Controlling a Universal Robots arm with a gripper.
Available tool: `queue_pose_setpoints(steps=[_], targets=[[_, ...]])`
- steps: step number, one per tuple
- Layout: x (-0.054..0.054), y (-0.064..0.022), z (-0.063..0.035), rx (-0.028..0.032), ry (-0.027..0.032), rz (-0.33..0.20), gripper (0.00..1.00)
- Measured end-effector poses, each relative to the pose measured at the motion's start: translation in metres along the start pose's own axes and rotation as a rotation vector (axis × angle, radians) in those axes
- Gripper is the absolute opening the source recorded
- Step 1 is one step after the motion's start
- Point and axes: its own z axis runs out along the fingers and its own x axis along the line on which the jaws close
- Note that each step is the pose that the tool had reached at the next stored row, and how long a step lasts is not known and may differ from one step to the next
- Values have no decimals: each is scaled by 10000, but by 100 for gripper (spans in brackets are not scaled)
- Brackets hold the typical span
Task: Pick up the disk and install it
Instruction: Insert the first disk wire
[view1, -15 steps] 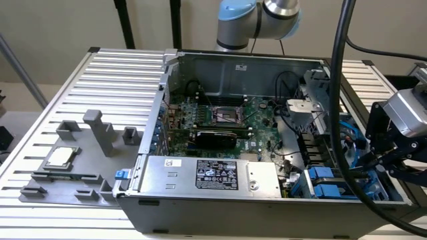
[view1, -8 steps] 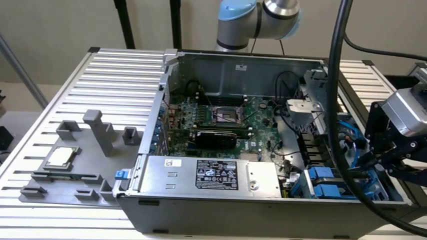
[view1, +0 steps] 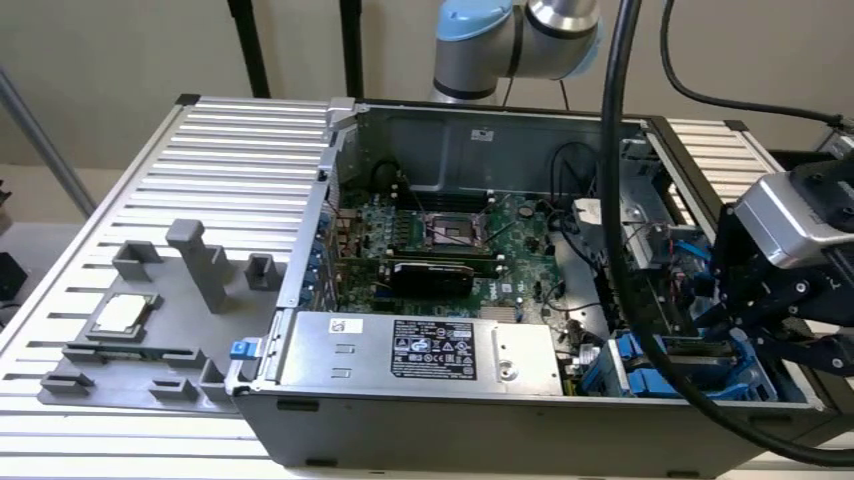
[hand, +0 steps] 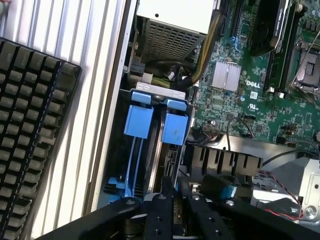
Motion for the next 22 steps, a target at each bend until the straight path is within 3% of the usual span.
queue_pose_setpoints(steps=[5, 8, 13, 22], targets=[[-5, 31, 10, -93, 293, 66, 0], [-5, 35, 12, -96, 367, 154, 0], [-13, 34, 21, -83, 428, 340, 0], [-68, 23, 77, -51, 441, 626, 0]])
